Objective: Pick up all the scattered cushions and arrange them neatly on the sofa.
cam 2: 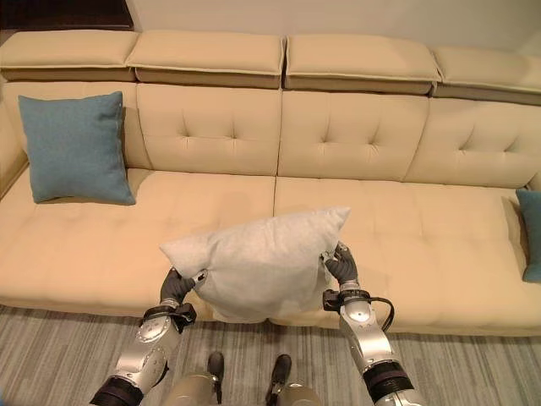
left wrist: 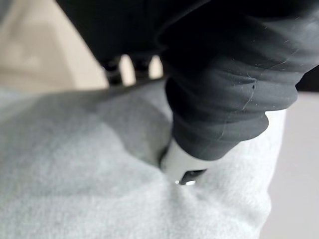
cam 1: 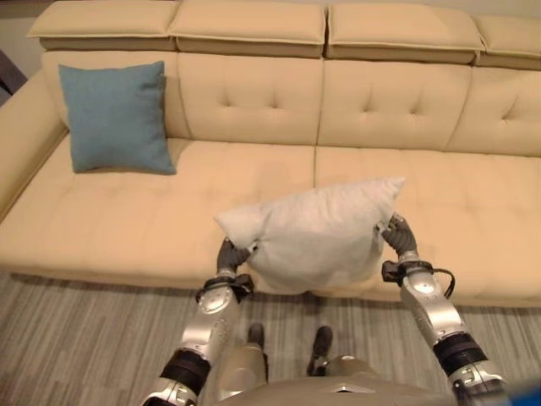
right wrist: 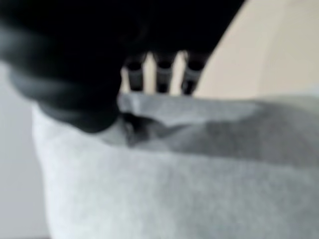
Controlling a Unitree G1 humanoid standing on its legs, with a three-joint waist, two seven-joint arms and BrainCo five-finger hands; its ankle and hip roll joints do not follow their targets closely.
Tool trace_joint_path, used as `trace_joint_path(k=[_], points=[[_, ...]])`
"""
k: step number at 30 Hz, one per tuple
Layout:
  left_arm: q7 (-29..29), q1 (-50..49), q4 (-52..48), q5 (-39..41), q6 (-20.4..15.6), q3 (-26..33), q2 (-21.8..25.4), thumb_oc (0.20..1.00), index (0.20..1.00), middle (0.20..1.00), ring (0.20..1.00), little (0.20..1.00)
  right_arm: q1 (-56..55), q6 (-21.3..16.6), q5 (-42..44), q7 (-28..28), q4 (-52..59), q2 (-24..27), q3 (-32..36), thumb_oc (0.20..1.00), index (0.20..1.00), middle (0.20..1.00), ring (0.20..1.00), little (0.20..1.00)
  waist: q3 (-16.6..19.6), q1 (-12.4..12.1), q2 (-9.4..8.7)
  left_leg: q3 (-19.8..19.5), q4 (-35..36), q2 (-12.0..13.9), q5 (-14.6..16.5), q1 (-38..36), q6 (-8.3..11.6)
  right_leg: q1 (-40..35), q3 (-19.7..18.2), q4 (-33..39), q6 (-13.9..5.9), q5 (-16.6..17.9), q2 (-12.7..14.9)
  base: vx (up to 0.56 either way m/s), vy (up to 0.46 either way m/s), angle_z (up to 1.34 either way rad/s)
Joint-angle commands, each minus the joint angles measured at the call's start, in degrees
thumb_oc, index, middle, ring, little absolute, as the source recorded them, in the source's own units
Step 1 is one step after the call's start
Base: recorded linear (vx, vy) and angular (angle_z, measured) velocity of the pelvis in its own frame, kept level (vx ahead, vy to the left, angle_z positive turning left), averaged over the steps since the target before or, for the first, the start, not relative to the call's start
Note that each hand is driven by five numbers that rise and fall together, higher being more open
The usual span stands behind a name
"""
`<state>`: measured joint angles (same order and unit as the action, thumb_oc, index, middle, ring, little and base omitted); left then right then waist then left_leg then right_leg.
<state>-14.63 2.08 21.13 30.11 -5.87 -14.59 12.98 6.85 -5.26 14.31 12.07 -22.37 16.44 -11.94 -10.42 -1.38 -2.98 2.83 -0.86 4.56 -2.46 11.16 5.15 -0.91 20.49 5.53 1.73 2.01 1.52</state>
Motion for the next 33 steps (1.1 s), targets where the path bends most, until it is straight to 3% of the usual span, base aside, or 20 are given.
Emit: trace_joint_path(k=[1, 4, 6, 9, 11, 14, 16, 17, 20, 24, 30, 33], points=[[2.91, 2.22, -6.62, -1.43, -3.35, -1.68, 0.61, 0.2, 0.2, 0.2, 0.2, 0.2, 3.16, -4.93, -0.67, -1.35, 5.2, -1.47, -1.32, 0.2, 0.2, 0.2, 0.2, 0.2, 3.49, -1.75, -1.02, 1.51, 2.03, -1.28, -5.09, -1.93, 0.25, -4.66, -5.25, -3.87, -9.08, -4.07, 1.99, 0.15, 0.079, -0.27], [3.19, 2.1, -7.12, -1.52, -3.05, -1.7, 1.1, 0.2, 0.2, 0.2, 0.2, 0.2, 3.39, -4.69, -1.08, -1.32, 5.18, -2.34, -1.17, 0.2, 0.2, 0.2, 0.2, 0.2, 4.44, -2.0, -1.32, 1.92, 2.41, -2.26, -3.5, -4.41, -1.03, -4.8, -5.95, -7.08, -9.93, -5.14, 3.63, 0.24, 0.21, -0.4], [2.25, 2.84, -7.71, -2.03, -3.41, -1.38, 2.06, 0.2, 0.2, 0.2, 0.2, 0.2, 4.4, -4.77, -1.95, -1.2, 5.02, -3.48, -1.77, 0.2, 0.2, 0.2, 0.2, 0.2, 3.77, -2.25, -1.35, 3.68, 0.92, -2.79, -0.73, -7.01, -3.13, -0.79, -7.14, -18.03, -11.9, -2.79, 6.96, 0.16, 0.275, -0.33], [1.73, 3.74, -7.74, -2.1, -3.76, -1.15, 2.96, 0.2, 0.2, 0.2, 0.2, 0.2, 5.46, -4.73, -2.01, -1.16, 4.97, -4.15, -2.38, 0.2, 0.2, 0.2, 0.2, 0.2, 2.53, -1.83, -0.48, 3.89, 0.51, -2.59, 0.27, -8.22, -4.28, 4.0, -8.74, -25.83, -12.47, -1.21, 7.68, 0.03, 0.154, -0.29], [1.43, 3.75, -7.65, -2.18, -3.88, -0.88, 3.0, 0.2, 0.2, 0.2, 0.2, 0.2, 5.6, -4.68, -2.02, -1.14, 4.88, -4.42, -2.46, 0.2, 0.2, 0.2, 0.2, 0.2, 2.58, -1.89, -0.26, 3.74, 0.69, -2.79, 0.76, -8.86, -4.51, 4.91, -8.56, -25.53, -12.23, -1.11, 8.21, 0.08, 0.066, -0.03], [1.26, 3.61, -7.46, -1.52, -4.04, 0.2, 2.7, 0.2, 0.2, 0.2, 0.2, 0.2, 6.46, -4.35, -1.9, -1.14, 4.23, -4.09, -2.74, 0.2, 0.2, 0.2, 0.2, 0.2, 2.85, -1.72, -0.2, 2.7, 2.37, -3.55, 1.83, -11.11, -4.03, 5.72, -8.61, -12.67, -11.61, 0.55, 8.55, 0.17, -0.021, -0.17], [1.13, 3.51, -7.49, -1.54, -3.98, 0.49, 2.69, 0.2, 0.2, 0.2, 0.2, 0.2, 6.52, -4.3, -2.0, -1.12, 4.59, -3.87, -2.75, 0.2, 0.2, 0.2, 0.2, 0.2, 2.71, -1.35, -0.27, 2.27, 2.35, -3.71, 2.22, -11.52, -3.88, 6.38, -9.55, -10.08, -11.92, 1.75, 8.43, 0.13, -0.039, -0.22], [1.05, 3.55, -7.03, -1.6, -3.74, 0.53, 2.77, 0.2, 0.2, 0.2, 0.2, 0.2, 5.5, -4.33, -1.87, -1.09, 5.42, -3.56, -2.27, 0.2, 0.2, 0.2, 0.2, 0.2, 2.65, -0.51, -0.86, 1.09, 1.38, -4.26, 2.97, -11.46, -3.74, 6.0, -13.31, -7.75, -12.42, 2.12, 7.52, 0.11, -0.029, 0.06], [1.66, 2.57, -7.33, -2.35, -4.05, 0.39, 1.86, 0.2, 0.2, 0.2, 0.2, 0.2, 4.13, -4.38, -2.65, -1.43, 5.77, -3.12, -2.08, 0.2, 0.2, 0.2, 0.2, 0.2, 3.37, 0.0, -1.09, 1.08, 1.77, -4.1, 3.29, -12.54, -3.07, 4.17, -11.75, -5.35, -12.72, 3.21, 7.61, 0.21, -0.07, 0.69], [1.93, 3.16, -8.42, -2.83, -3.6, -0.35, 1.27, 0.2, 0.2, 0.2, 0.2, 0.2, 3.07, -4.48, -3.13, -1.02, 7.46, -2.06, -0.48, 0.2, 0.2, 0.2, 0.2, 0.2, 4.21, 0.89, -0.27, 0.04, 3.58, -3.43, 2.86, -13.25, -2.35, 2.03, -10.0, -3.57, -11.87, 2.18, 6.73, 0.13, -0.071, 0.16], [-0.05, 10.29, -7.48, -3.7, -3.77, -2.07, 1.1, 0.2, 0.2, 0.2, 0.2, 0.2, 6.99, -4.84, -2.98, 0.55, 8.34, -0.83, -1.0, 0.2, 0.2, 0.2, 0.2, 0.2, 3.12, 1.61, 0.6, -0.56, 4.63, -2.53, 2.1, -12.3, -1.31, 1.74, -8.03, -2.0, -11.15, 1.5, 6.35, 0.03, -0.047, 0.13], [-3.57, 18.6, -6.61, -3.24, -4.96, -2.77, 1.38, 0.2, 0.2, 0.2, 0.2, 0.2, 14.12, -4.98, -2.36, 2.32, 8.67, -0.44, -3.14, 0.2, 0.2, 0.2, 0.2, 0.2, 1.28, 1.82, 0.89, -0.35, 4.86, -1.89, 1.35, -10.54, -0.68, 3.14, -7.42, -1.72, -10.93, 1.73, 6.09, -0.04, -0.032, 0.03]])
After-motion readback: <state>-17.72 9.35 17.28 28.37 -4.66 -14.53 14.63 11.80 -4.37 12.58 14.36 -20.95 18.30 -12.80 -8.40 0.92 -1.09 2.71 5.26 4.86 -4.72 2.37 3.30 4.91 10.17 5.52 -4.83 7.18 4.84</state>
